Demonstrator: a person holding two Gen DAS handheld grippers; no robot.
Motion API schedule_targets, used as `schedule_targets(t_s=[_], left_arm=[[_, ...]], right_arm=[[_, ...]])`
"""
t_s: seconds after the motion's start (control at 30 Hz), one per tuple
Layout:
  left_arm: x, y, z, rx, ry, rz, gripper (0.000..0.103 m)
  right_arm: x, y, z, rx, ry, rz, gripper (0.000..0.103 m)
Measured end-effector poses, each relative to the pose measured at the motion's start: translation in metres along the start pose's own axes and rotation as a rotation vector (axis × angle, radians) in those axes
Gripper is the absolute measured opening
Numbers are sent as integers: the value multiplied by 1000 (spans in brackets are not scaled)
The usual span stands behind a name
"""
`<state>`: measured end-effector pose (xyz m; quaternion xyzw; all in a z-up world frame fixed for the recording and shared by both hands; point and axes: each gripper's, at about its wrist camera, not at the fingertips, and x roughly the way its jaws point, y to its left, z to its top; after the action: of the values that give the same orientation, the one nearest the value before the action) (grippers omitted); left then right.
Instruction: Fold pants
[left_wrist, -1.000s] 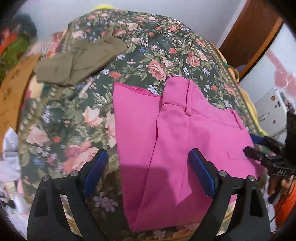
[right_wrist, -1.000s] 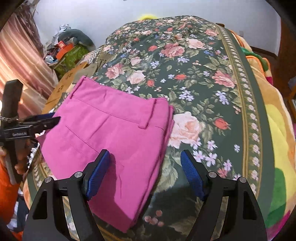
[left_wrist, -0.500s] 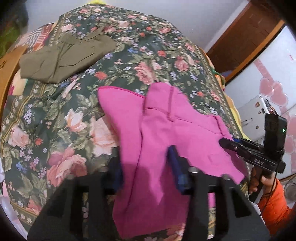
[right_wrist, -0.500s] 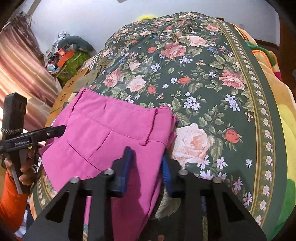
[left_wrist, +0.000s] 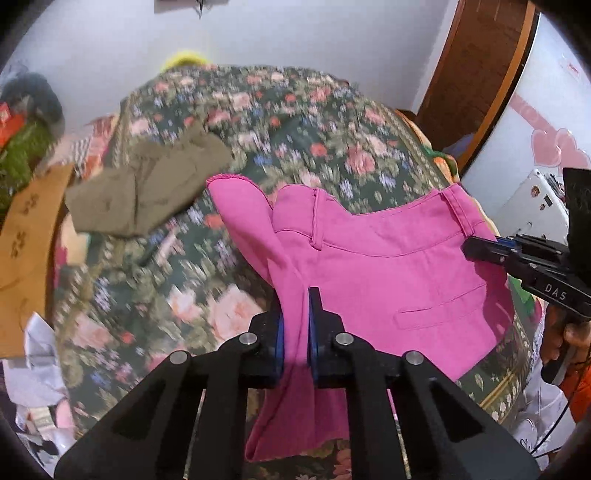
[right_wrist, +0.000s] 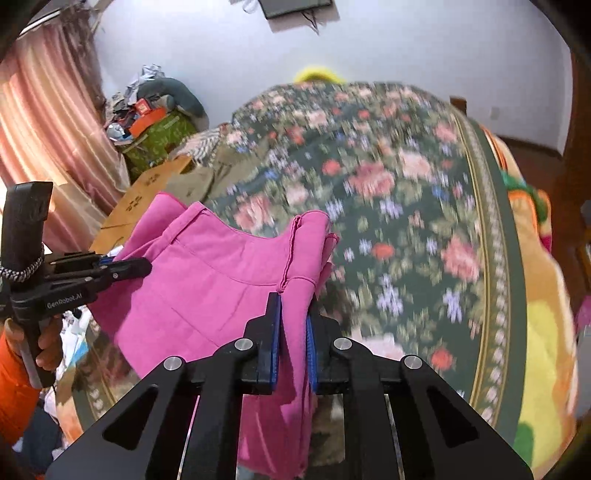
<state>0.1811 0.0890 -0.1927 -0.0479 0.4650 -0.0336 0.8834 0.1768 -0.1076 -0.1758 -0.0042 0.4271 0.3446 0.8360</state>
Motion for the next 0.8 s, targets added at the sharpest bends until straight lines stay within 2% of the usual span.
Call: schedule_targets(t_s=[0.2,0.4,0.67,0.8], left_arm=[[-26,22,30,0,-99,39,10],[-33,56,61,-17,-172,93,10],[-3,124,97,-85,-203,158,10],[17,155,113,-92,-221,218,10]], right_arm=[[-1,23,39,-69,-68,-17,10],[17,42,85,-112,-117,-13,10],[75,71,141,-173,-136,-11,10],[110,82,162,-166,-142,-3,10]])
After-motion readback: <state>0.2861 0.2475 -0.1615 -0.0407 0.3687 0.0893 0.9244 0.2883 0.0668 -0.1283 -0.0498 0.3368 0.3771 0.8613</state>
